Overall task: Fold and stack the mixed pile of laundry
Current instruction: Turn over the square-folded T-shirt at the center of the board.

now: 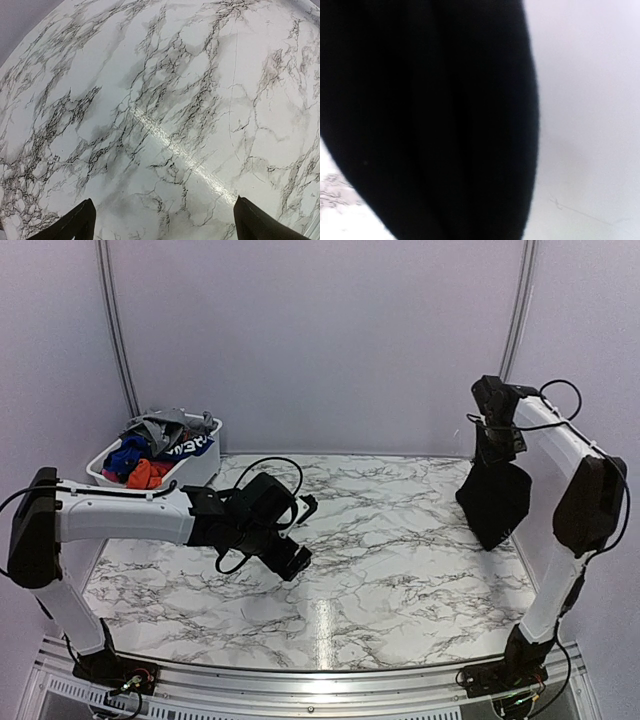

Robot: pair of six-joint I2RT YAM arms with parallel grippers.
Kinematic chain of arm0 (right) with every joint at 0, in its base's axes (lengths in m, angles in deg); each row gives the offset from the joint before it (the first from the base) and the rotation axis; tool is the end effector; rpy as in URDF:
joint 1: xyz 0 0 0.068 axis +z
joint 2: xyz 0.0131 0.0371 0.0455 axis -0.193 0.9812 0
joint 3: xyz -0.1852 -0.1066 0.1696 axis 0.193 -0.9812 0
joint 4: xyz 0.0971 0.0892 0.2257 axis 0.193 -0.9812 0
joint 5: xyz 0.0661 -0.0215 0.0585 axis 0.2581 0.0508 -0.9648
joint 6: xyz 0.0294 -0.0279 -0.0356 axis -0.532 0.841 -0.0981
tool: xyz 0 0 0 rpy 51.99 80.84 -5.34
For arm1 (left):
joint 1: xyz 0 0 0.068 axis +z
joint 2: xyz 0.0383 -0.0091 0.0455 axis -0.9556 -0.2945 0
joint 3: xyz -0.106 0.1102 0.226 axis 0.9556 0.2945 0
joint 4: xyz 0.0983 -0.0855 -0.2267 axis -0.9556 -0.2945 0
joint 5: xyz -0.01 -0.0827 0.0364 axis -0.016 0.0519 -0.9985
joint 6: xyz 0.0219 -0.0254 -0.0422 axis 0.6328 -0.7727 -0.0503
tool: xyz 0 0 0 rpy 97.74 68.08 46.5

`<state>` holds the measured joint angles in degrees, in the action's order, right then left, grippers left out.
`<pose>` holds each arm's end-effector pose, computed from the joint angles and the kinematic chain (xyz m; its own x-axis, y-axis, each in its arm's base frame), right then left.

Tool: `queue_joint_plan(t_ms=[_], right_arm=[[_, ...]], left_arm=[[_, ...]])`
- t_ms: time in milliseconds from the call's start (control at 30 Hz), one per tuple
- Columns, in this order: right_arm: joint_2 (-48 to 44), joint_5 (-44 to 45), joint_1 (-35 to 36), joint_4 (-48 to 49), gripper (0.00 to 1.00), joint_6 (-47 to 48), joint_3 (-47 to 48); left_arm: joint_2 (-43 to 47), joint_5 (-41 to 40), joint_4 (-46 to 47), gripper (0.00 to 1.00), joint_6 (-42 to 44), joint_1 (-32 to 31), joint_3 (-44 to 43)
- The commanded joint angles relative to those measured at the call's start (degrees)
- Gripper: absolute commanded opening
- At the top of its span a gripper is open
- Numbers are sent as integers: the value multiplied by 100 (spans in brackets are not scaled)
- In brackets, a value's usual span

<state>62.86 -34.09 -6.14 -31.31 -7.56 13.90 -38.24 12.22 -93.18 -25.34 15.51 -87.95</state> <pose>0.3668 0.0120 0.3404 -0.9013 -0.0699 -0.4276 0.1728 0.8470 -0.5027 0.2058 -0.3100 0.2341 -0.4541 0.5570 -0.6954 0.7302 0.6799 0.0677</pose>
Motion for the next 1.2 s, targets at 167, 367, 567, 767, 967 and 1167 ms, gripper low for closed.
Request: queue_joint_plan(t_ms=[167,367,567,767,967,1167], right_arm=[[2256,-702,2616,-726,0,-775,1185],[3388,-1723,3627,-835,0,-1196,2052],[3735,-3498,4023,-6,0,-1639,2228],[3399,-5841,4027,1497,11,-1966,1886],[2096,-7621,3513,3375,57,-2450,908],[1230,-7451,2294,4140,48,-2555,-923]], left_arm=[[390,-252,-178,99,-190,294,369],[754,-171,-103,99,-424,447,693],[1300,55,122,99,-611,476,1287],[2002,188,404,99,-838,508,1799],[2056,268,433,99,-1067,522,1736],[1296,710,451,99,-1280,513,1036]])
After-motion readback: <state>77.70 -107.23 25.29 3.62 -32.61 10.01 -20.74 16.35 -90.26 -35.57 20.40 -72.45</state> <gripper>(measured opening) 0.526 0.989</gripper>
